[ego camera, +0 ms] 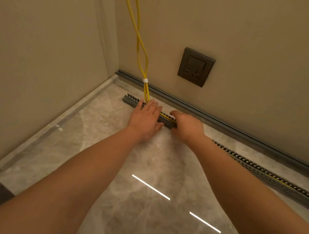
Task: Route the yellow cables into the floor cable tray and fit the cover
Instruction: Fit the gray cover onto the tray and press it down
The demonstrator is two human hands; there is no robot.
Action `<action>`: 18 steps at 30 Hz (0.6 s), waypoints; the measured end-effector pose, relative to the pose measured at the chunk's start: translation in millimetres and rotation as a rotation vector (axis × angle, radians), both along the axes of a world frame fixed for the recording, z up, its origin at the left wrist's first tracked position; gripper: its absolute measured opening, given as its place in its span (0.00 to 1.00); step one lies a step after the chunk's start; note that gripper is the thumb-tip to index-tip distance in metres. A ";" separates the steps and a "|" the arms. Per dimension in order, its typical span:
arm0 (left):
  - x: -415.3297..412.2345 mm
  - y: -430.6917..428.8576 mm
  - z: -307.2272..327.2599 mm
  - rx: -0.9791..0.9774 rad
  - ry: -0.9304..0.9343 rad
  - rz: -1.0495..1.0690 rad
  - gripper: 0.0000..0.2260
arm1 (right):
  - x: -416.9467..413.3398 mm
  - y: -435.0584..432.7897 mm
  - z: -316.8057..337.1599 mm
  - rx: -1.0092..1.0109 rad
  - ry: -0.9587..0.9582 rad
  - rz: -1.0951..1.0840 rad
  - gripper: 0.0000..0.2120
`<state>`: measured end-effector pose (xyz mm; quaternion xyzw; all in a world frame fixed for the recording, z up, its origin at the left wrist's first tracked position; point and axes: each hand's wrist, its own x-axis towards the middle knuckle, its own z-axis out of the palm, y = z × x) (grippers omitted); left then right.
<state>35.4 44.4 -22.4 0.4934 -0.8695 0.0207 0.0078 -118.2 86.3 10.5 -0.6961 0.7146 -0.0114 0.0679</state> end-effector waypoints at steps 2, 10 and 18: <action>6.7 -1.4 -1.8 0.012 -0.026 0.002 0.29 | 4.0 -4.9 2.0 0.008 0.051 0.007 0.21; 39.6 -19.3 -4.6 0.064 -0.044 0.089 0.32 | 27.2 -25.8 14.1 0.096 0.136 0.072 0.20; 58.6 -37.7 0.2 0.130 -0.030 0.151 0.33 | 55.7 -49.7 22.4 0.165 0.191 0.092 0.18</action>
